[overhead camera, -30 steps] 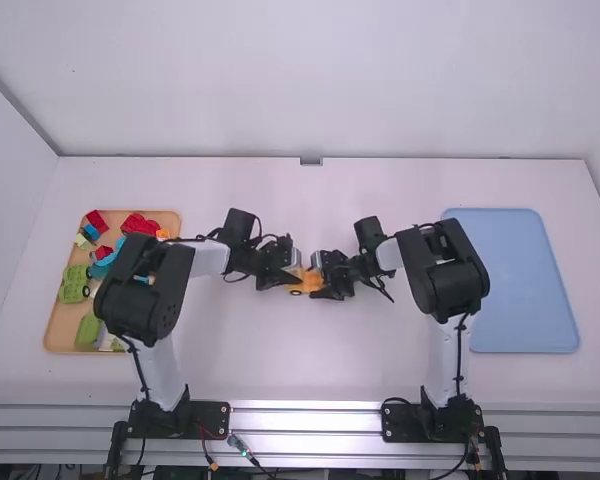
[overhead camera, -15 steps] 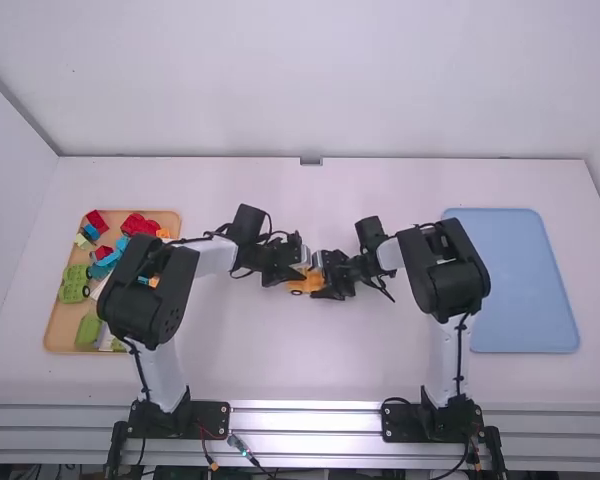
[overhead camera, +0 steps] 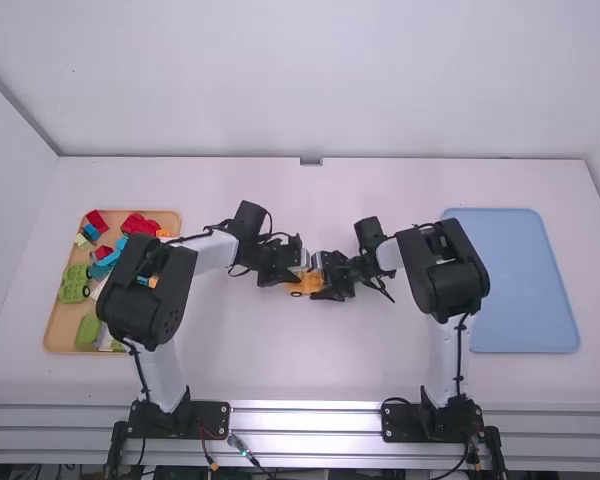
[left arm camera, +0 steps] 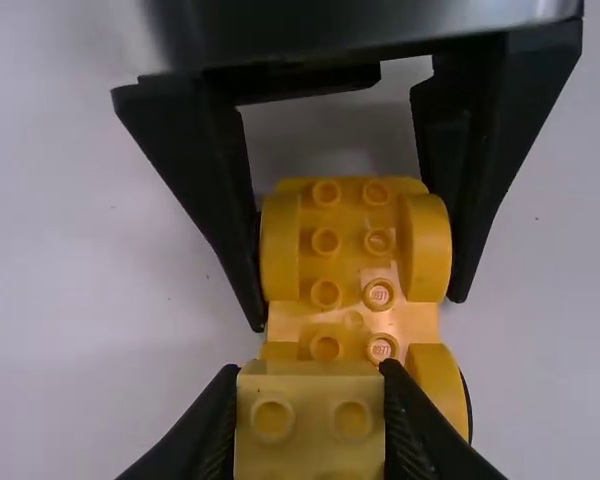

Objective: Assemble lego blocks to make yellow taxi

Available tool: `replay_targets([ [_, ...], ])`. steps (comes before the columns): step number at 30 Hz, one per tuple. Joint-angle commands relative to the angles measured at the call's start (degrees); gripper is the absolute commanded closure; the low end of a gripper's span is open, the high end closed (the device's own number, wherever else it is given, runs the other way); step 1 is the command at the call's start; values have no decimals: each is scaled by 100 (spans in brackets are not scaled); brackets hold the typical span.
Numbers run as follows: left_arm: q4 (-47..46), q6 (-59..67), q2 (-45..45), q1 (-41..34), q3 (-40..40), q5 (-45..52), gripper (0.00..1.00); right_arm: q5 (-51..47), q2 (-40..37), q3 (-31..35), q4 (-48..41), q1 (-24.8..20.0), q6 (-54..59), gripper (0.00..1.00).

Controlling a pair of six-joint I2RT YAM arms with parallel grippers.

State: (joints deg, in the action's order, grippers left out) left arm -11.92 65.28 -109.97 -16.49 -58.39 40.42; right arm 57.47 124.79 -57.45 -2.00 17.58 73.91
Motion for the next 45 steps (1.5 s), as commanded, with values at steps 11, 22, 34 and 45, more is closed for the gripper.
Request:
replay_targets([
  [11,20,-131,168,-151,114,243,98,-649,155,85,20,9,96,37],
  [22,295,-160,219,-227,308,111,98,-649,155,85,22,9,96,37],
  [34,234,-452,219,-280,334,-249,97,-649,155,85,20,9,96,37],
  [45,212,-560,219,-282,334,-44,93,-647,155,85,20,9,96,36],
])
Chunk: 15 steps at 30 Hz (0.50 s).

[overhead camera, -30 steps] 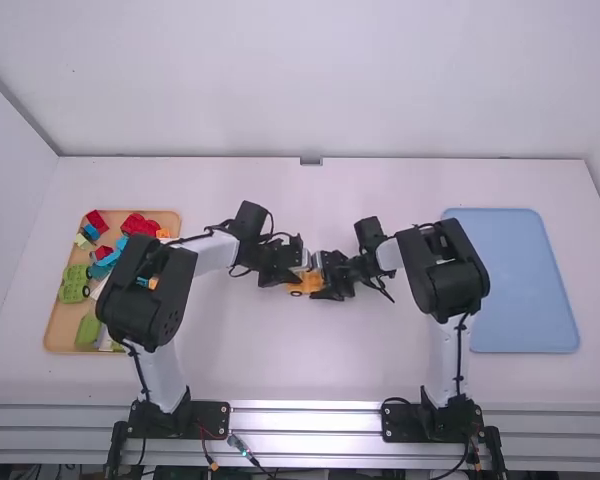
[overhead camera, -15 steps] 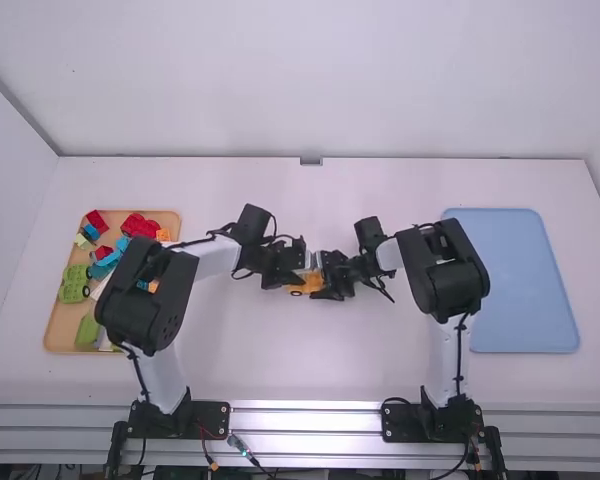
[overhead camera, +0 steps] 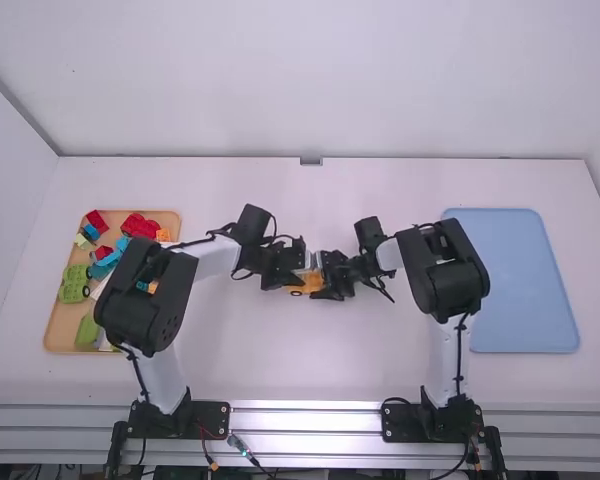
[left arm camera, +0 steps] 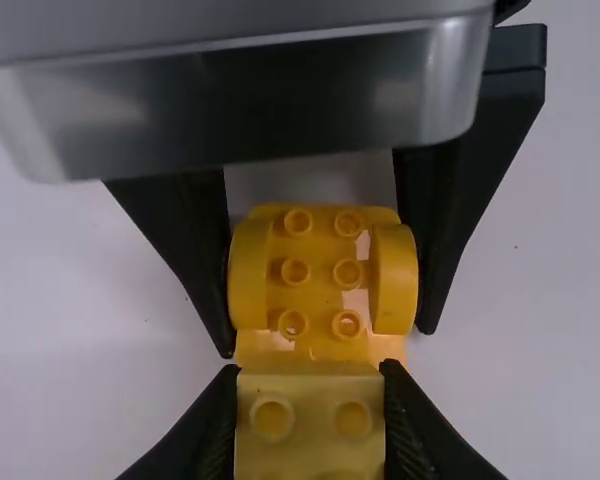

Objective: Assemble lego blocks to make yellow taxi

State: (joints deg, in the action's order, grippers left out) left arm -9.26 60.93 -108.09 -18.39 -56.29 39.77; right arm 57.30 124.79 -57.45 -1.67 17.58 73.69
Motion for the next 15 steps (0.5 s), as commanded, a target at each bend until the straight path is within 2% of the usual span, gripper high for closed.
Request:
replay_targets([
  [1,-52,-153,31,-90,125,24,91,-634,155,85,-11,7,118,36],
  [6,-55,-151,31,-92,125,24,85,-629,155,85,-11,9,118,36],
  [7,-57,-153,31,-90,125,24,81,-629,155,85,-13,7,118,36],
  [11,-52,-153,31,-107,125,26,78,-632,155,85,-15,7,118,36],
  [15,-33,-153,31,-114,125,26,69,-629,155,85,-15,9,118,36],
])
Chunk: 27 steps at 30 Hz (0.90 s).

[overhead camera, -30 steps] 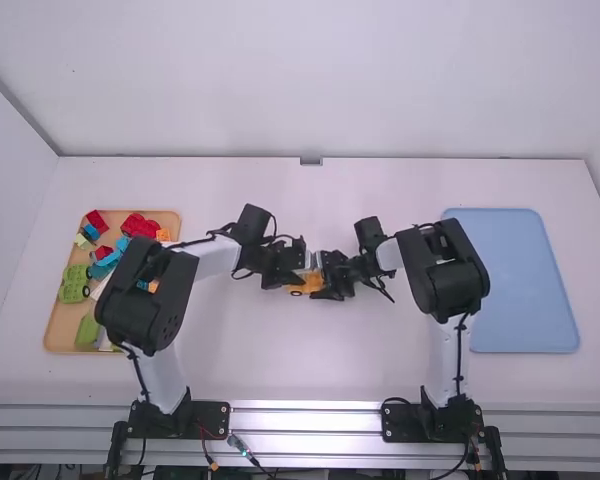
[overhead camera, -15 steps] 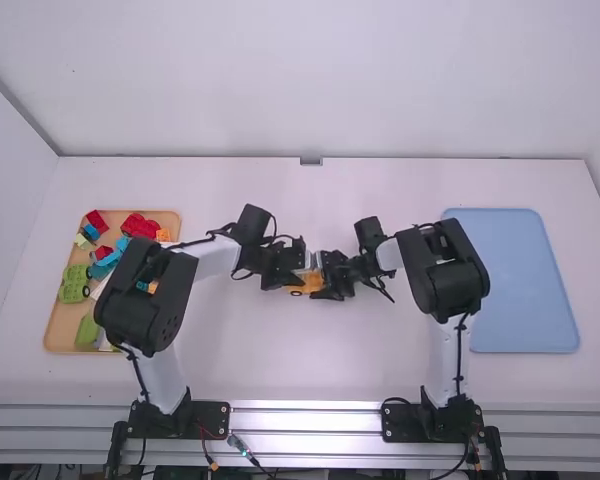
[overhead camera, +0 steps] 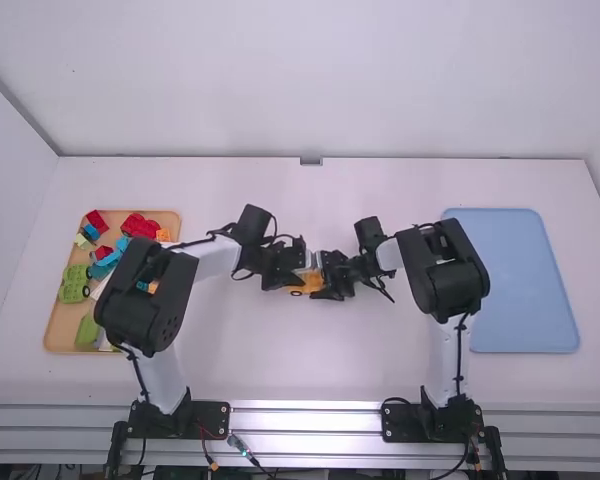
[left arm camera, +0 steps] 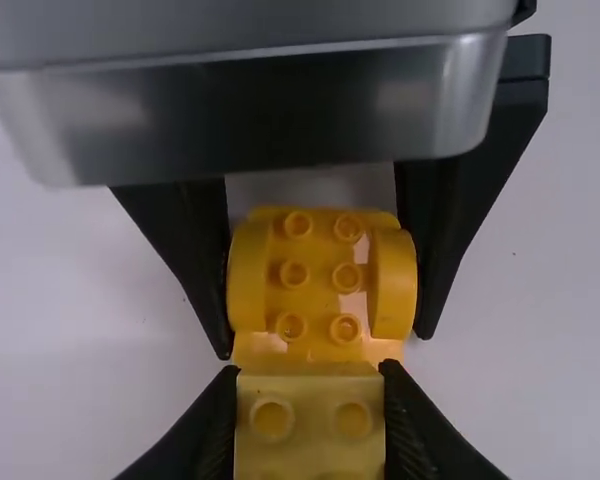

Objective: Assemble lego blocks to make yellow taxi

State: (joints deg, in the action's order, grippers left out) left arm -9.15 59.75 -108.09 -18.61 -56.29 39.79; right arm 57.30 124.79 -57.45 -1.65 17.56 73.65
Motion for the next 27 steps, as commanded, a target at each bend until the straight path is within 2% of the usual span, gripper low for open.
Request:
replay_targets([
  [1,-44,-35,31,-92,125,22,67,-629,155,85,-17,11,122,36],
  [6,-42,-35,31,-92,125,26,54,-634,155,85,-33,11,120,36],
  [12,0,-35,31,-90,125,26,51,-629,155,85,-33,11,120,36],
  [21,356,-37,31,-90,122,343,36,-632,155,85,-33,11,120,36],
  [27,448,-37,33,-44,7,328,35,-632,155,85,-35,9,122,36],
])
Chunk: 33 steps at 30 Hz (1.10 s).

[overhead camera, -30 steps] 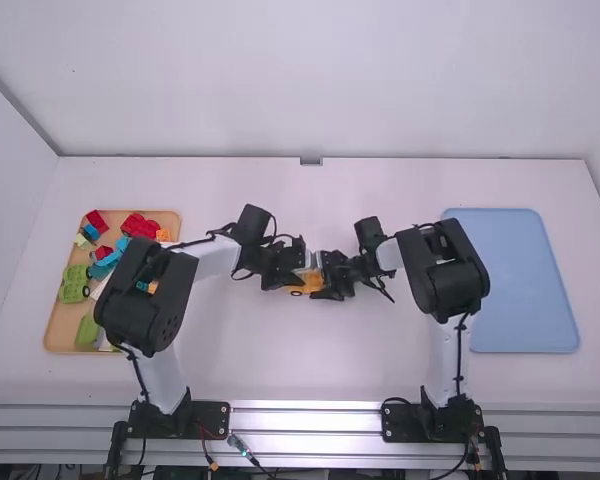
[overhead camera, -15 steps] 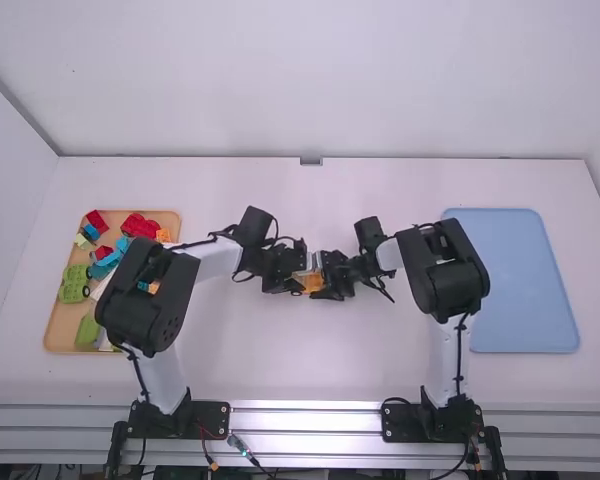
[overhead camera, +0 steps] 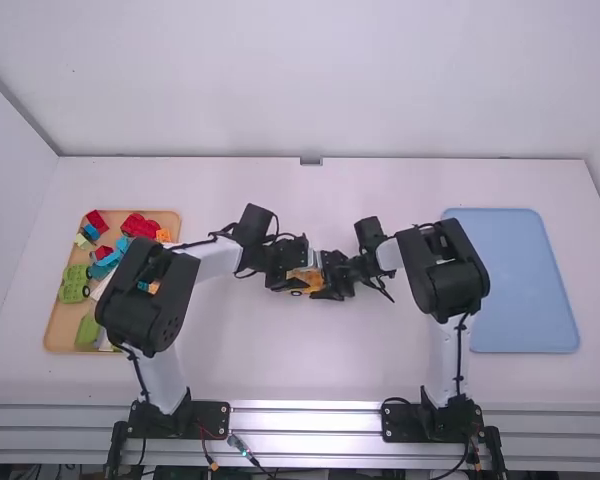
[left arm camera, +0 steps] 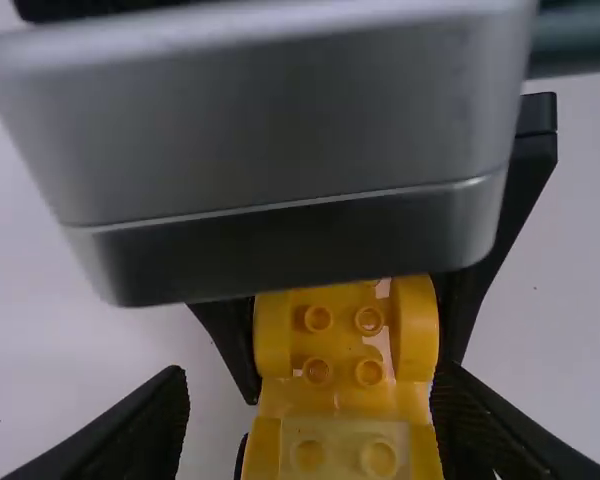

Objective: Assemble lego blocks to make yellow taxi

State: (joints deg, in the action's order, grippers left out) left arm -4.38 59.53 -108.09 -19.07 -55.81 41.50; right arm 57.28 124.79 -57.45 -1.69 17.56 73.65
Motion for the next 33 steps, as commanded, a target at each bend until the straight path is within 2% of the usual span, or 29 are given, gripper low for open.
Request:
replay_targets([
  [1,-63,-15,33,-15,-74,160,35,-632,155,85,-28,9,122,36],
  [9,-745,-11,33,39,-588,459,35,-629,155,85,-28,9,120,36],
  [11,-962,-11,33,35,-726,387,41,-634,155,85,-26,9,120,36],
  [12,-1047,-4,33,26,-772,361,50,-632,155,85,-28,9,122,36],
  [13,-1187,83,33,42,-833,295,79,-634,155,85,-28,9,122,36],
  [14,-1333,195,33,61,-876,203,98,-632,155,85,-26,9,122,36],
  [20,-2072,839,33,96,-914,-195,98,-629,155,85,-26,9,125,36],
  [33,-1672,754,31,120,-546,-214,98,-632,155,85,-31,11,118,36],
])
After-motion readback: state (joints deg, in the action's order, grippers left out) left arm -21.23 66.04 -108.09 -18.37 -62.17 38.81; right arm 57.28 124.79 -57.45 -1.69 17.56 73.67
